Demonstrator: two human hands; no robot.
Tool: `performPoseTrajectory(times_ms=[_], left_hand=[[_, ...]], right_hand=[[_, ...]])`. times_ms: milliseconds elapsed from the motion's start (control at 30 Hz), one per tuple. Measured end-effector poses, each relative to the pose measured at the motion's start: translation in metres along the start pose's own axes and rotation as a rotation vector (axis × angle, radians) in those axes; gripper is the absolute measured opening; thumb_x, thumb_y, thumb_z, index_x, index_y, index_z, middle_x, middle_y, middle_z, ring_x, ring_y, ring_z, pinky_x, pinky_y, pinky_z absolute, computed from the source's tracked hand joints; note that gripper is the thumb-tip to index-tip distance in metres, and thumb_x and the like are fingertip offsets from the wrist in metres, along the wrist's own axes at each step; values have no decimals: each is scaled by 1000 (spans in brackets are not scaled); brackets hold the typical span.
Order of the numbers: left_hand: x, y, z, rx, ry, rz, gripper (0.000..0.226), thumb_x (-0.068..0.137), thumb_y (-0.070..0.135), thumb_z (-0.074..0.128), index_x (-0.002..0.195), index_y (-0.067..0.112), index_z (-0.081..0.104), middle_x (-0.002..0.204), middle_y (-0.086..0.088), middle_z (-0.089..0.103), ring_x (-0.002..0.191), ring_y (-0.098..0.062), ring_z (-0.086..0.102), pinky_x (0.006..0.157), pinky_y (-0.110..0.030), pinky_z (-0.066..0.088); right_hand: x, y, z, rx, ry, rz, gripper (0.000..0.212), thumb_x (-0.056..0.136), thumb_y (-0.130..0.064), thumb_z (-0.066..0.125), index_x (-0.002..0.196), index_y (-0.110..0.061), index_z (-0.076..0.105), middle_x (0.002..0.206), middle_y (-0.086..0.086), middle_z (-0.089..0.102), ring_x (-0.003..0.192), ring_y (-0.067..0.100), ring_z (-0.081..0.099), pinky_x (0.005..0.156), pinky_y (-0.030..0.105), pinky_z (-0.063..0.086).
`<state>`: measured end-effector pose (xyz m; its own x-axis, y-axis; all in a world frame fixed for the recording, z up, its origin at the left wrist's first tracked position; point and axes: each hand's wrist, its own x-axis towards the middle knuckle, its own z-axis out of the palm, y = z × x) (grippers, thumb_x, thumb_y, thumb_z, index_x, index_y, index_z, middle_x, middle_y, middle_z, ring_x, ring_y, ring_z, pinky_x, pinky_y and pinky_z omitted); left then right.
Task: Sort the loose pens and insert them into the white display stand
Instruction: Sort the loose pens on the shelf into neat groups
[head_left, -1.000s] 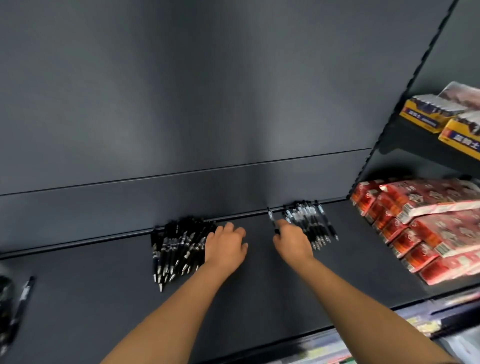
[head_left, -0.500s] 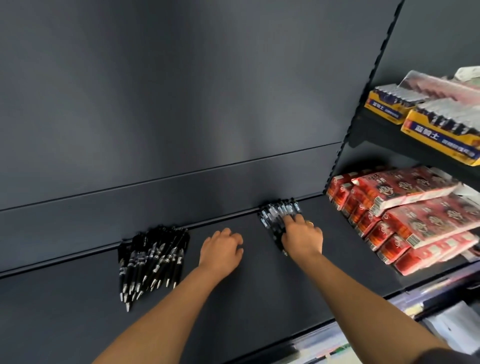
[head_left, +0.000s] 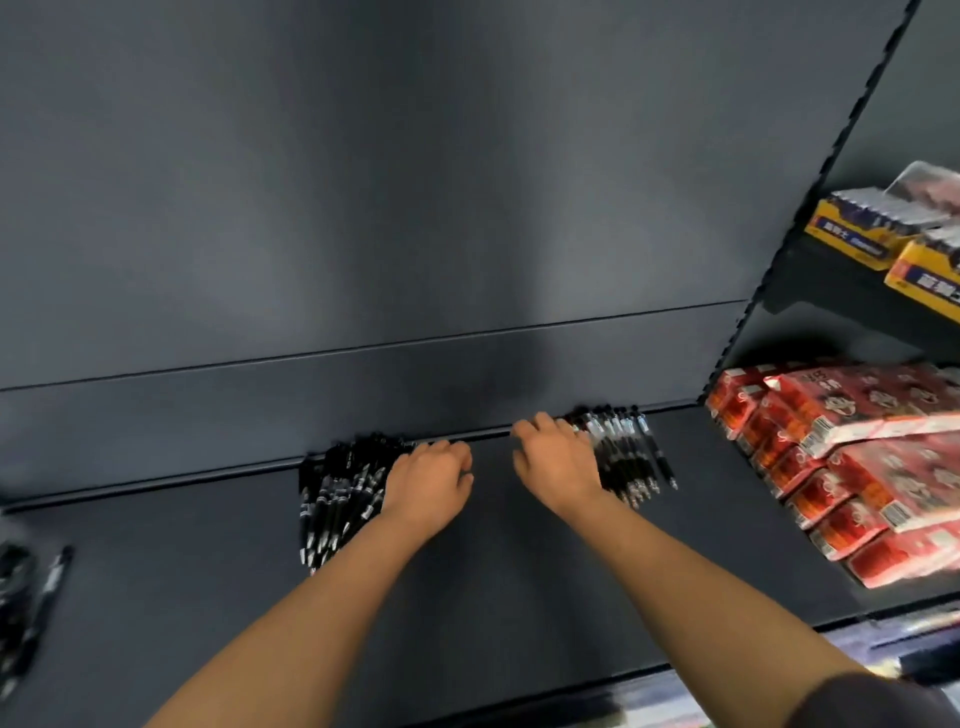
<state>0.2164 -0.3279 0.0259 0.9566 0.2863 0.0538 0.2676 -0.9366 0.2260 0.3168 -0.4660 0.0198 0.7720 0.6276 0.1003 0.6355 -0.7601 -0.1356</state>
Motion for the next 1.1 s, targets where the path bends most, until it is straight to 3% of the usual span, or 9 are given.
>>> performPoseTrajectory(times_ms=[267,600,800,967,1100], left_hand=[[-50,-91,-34,-15,115,-132,14,92,28,46,99,19,55,99,0,58,98,-21,55,77,-32,40],[-128,-227,-62,-25,104,-275,17,93,28,43,99,18,56,100,-1,60,94,-22,57,67,-29,38],[-172,-301,-71,-53,83,-379,18,92,27,43,101,18,56,100,-3,59,97,-25,58,75,-36,47],[-210,-350,-73,-139,86,-495,18,93,23,41,98,14,56,98,-5,55,93,-27,58,73,-38,49],[-235,-377,-75,-193,97,-591,17,92,20,45,103,16,56,101,-2,54,95,-25,57,76,-37,49]], right_hand=[[14,-114,6,91,30,-264,25,95,-36,44,108,-18,56,109,3,58,103,26,55,83,38,44],[7,-279,28,151,-109,-443,28,97,-37,43,109,-17,58,112,3,59,107,25,55,81,35,46],[5,-361,47,190,-256,-483,25,97,-36,42,111,-20,57,114,1,58,104,24,56,78,33,45],[-1,-420,64,237,-394,-467,22,96,-35,44,109,-22,57,113,0,57,103,23,56,74,30,40],[-8,-464,71,277,-458,-422,23,92,-33,51,104,-15,60,109,6,60,99,27,59,77,33,48]])
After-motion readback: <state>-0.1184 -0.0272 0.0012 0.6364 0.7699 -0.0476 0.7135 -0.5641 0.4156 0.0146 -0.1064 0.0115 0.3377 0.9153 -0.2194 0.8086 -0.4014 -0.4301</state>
